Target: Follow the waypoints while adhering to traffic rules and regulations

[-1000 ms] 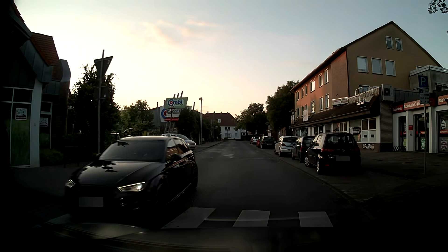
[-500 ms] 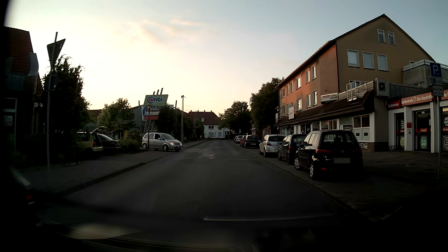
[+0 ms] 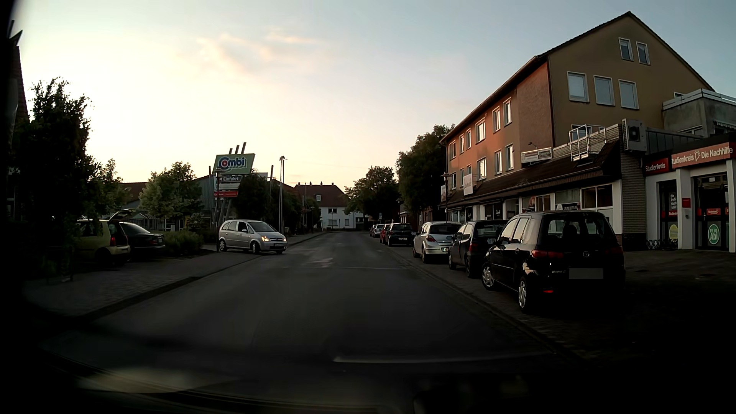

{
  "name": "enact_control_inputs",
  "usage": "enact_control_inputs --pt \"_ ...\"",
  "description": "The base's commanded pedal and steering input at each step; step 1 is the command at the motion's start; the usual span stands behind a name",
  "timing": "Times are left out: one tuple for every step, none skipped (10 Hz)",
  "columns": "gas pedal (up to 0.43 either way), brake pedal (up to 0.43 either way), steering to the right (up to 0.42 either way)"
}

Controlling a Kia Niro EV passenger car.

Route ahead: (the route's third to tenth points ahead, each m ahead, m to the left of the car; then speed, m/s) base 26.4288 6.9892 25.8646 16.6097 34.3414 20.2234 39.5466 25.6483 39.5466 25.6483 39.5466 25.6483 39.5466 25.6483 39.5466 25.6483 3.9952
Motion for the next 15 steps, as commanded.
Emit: enact_control_inputs --pt "0.138 0.006 -0.003" --pt "0.138 0.006 -0.011" --pt "0.138 0.006 -0.015" --pt "0.138 0.006 -0.024" --pt "0.138 0.006 -0.030" --pt "0.138 0.006 -0.030" --pt "0.138 0.006 -0.030" --pt "0.138 0.006 -0.030" --pt "0.138 0.006 -0.030" --pt "0.138 0.006 -0.030" --pt "0.138 0.006 -0.029" --pt "0.138 0.006 -0.026" --pt "0.138 0.006 -0.023" --pt "0.130 0.006 -0.020" --pt "0.118 0.000 -0.021"
